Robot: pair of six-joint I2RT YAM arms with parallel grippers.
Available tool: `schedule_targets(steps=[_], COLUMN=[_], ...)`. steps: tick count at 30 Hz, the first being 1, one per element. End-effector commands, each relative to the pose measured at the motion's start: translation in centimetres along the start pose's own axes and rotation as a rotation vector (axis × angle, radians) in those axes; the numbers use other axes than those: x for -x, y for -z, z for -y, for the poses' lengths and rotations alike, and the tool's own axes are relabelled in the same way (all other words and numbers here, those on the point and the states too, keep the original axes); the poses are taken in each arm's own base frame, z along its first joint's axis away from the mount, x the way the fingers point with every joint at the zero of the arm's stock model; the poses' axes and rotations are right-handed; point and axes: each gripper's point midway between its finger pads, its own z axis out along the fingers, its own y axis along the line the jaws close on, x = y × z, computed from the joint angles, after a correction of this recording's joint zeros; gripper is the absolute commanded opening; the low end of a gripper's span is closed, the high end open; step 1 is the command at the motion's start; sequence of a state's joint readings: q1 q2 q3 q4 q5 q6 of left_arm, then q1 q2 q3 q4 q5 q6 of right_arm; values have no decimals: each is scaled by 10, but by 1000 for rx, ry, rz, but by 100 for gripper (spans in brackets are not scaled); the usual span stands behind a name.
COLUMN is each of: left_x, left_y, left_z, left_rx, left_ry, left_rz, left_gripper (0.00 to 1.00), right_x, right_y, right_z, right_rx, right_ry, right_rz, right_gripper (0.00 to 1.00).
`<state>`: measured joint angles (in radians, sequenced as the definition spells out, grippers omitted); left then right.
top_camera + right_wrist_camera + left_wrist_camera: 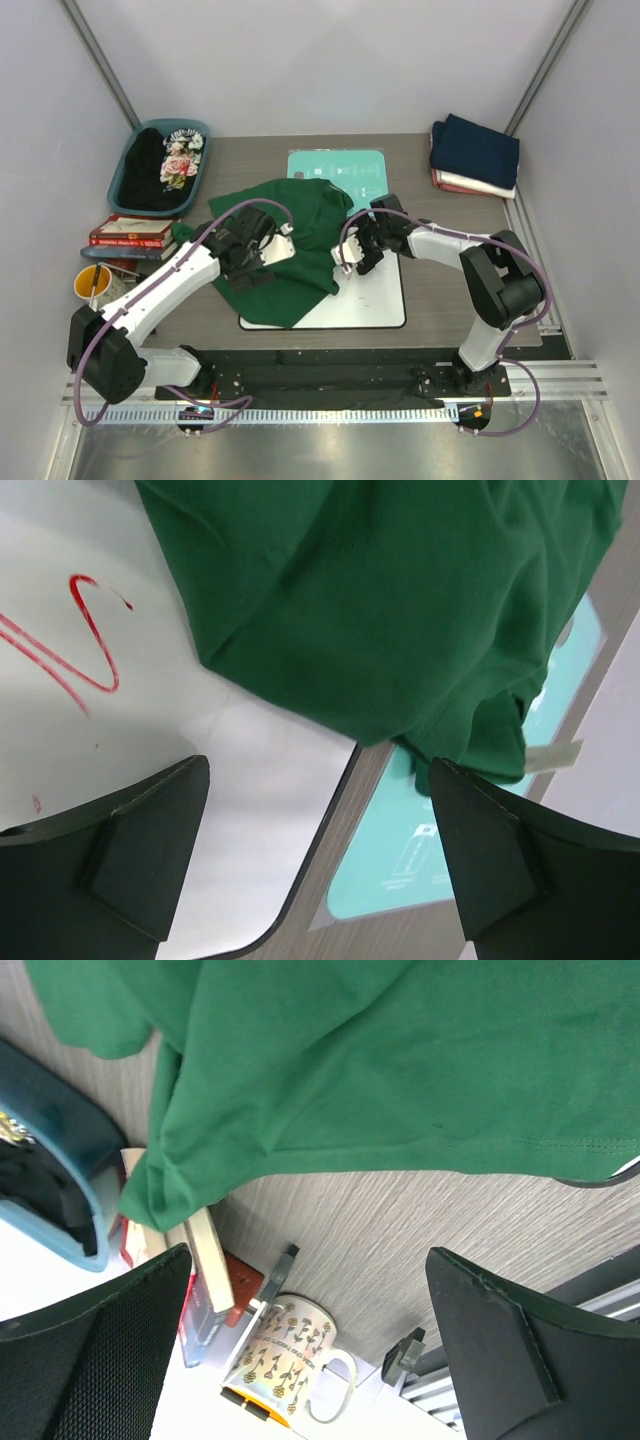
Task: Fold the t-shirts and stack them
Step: Flatten out the tshirt
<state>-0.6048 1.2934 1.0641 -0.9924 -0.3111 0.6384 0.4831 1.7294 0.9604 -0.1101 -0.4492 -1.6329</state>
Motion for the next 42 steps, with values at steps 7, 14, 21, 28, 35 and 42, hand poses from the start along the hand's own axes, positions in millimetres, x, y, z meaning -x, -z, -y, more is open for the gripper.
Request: schedule_targets(steps=[7,14,21,28,35,42], left_x=[21,32,30,37,63,113], left_y=[39,55,53,46,36,20], left_z=[-48,-64,-56,-43,-44,-20], left_rx=[154,185,156,94,63,-41], left_ry=[-3,25,11,-35,-81,-153], left_rz=[113,156,158,197,273,370], left_gripper=[100,100,100,100,100,100], right_x=[21,18,-4,-63,-155,-188], right_y=[-30,-54,-46,42,124,148], right_z=[-36,-23,40,100,62,-9], right_rx=[101,44,-138,-36,145,334], right_ry=[119,119,134,81,5,-92], right_rz=[91,68,-119,-464,-740,-872], right_gripper=[90,71,1,1,1,1])
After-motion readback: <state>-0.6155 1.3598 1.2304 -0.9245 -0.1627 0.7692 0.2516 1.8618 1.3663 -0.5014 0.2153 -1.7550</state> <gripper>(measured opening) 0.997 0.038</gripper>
